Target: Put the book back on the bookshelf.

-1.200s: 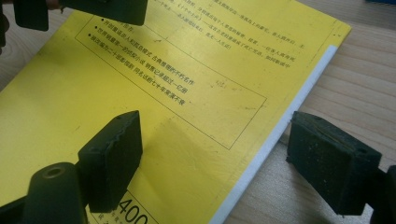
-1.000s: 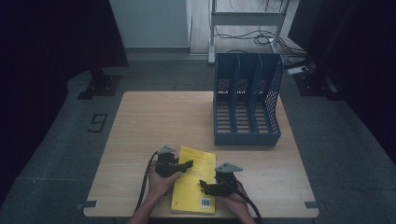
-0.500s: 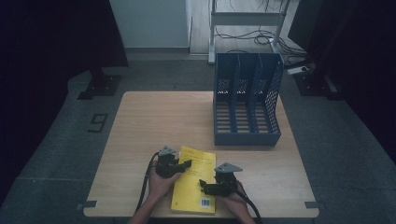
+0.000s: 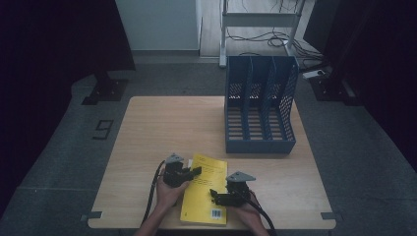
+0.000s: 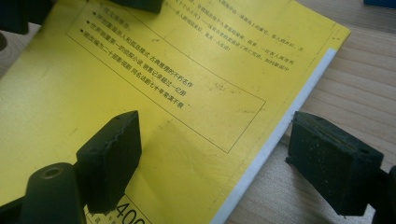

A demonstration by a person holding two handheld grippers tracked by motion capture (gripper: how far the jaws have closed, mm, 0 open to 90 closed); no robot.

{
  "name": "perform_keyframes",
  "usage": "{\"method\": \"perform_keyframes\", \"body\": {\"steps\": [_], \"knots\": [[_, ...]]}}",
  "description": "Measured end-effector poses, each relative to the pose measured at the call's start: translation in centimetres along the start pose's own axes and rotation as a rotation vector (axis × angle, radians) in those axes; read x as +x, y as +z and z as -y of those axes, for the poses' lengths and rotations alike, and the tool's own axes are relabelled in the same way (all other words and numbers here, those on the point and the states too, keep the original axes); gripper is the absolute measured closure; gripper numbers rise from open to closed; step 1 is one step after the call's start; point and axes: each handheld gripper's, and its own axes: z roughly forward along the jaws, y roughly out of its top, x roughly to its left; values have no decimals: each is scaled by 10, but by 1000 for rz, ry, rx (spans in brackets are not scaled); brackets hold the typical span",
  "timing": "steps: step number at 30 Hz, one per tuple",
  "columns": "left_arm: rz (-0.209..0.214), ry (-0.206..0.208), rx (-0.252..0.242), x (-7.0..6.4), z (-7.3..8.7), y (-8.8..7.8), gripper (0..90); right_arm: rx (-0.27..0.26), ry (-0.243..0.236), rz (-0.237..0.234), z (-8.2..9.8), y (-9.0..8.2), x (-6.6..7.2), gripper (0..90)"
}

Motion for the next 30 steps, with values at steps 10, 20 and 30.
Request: {"method": "perform_keyframes", "body": {"steps": [10, 20, 30], "knots": [[6, 31, -33, -8, -1, -3, 842, 4, 2, -21, -1, -1, -3, 174], [-47, 119, -45, -20, 0, -3, 861, 4, 3, -25, -1, -1, -4, 172], [-5, 87, -59, -17, -2, -3, 865, 2, 9, -48, -1, -2, -7, 170]]}}
